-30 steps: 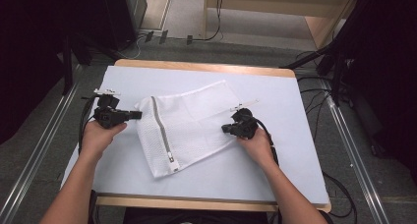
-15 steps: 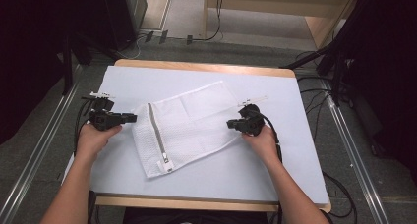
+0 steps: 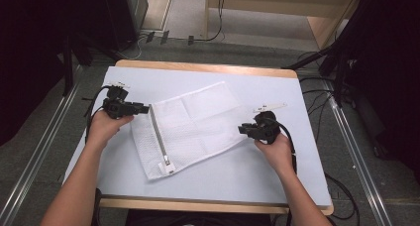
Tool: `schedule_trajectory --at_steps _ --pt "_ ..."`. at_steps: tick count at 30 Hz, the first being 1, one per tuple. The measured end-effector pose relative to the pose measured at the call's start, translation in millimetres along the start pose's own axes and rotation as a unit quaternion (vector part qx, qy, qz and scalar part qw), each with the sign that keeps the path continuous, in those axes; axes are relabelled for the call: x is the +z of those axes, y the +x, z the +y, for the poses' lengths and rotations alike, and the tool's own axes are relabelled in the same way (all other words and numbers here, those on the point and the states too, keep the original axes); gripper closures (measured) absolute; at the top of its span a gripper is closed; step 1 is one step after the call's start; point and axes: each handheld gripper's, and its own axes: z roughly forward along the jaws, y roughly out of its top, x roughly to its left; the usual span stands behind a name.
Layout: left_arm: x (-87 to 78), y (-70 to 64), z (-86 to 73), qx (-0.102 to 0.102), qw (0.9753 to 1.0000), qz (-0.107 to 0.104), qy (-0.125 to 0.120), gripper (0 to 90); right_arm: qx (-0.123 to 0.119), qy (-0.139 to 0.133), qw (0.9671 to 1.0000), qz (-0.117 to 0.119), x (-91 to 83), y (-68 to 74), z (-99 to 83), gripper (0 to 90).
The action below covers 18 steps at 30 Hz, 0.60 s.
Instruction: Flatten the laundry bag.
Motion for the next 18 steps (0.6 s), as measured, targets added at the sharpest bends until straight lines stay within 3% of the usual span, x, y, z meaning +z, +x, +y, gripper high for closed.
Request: schedule_trajectory --at_steps 5,8,14,18 --pt "19.7 5.8 16.5 0.013 0.9998 -0.005 0.012 59.4 0.002 0.0 0.9999 -0.016 -9.0 1.4 -8.0 72.4" --pt "32.9 8.9 25.1 0.027 0.9995 0.005 0.015 58.9 0.004 -0.002 0.9997 -0.022 -10.9 -0.1 -12.2 69.7" --pt "49.6 19.0 28.2 0.02 0.9993 0.012 0.029 54.9 0.014 0.015 0.9993 -0.03 -0.9 -8.7 -25.3 69.4" --pt "55.9 24.2 26.7 0.019 0.9994 0.01 0.025 52.5 0.021 0.026 0.9988 -0.037 0.5 -14.7 -32.7 69.4"
